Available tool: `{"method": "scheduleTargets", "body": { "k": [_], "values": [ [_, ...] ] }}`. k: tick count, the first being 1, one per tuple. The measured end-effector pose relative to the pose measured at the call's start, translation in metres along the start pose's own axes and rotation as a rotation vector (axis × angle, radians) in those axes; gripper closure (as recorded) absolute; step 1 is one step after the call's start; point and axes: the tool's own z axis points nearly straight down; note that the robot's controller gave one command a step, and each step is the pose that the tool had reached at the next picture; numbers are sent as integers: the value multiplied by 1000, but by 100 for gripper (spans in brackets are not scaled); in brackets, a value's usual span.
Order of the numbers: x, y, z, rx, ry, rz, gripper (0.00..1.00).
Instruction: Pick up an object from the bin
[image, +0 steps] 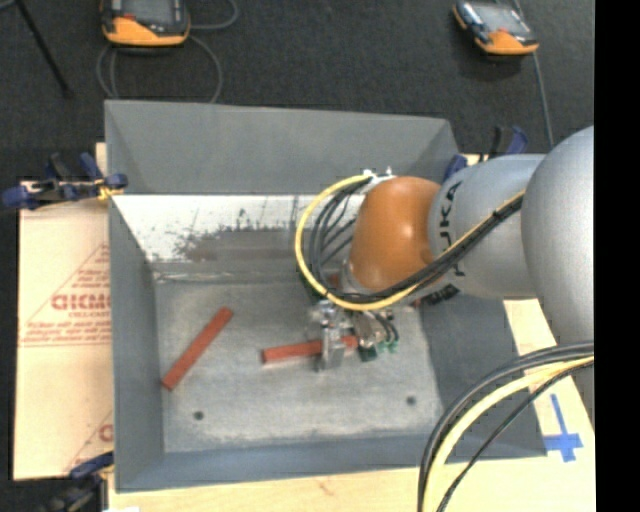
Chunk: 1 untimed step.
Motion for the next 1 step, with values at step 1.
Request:
{"method": "scheduleTargets", "body": {
  "k": [1],
  "values": [
    [12, 13, -163, 4, -7, -188, 100]
  ]
}}
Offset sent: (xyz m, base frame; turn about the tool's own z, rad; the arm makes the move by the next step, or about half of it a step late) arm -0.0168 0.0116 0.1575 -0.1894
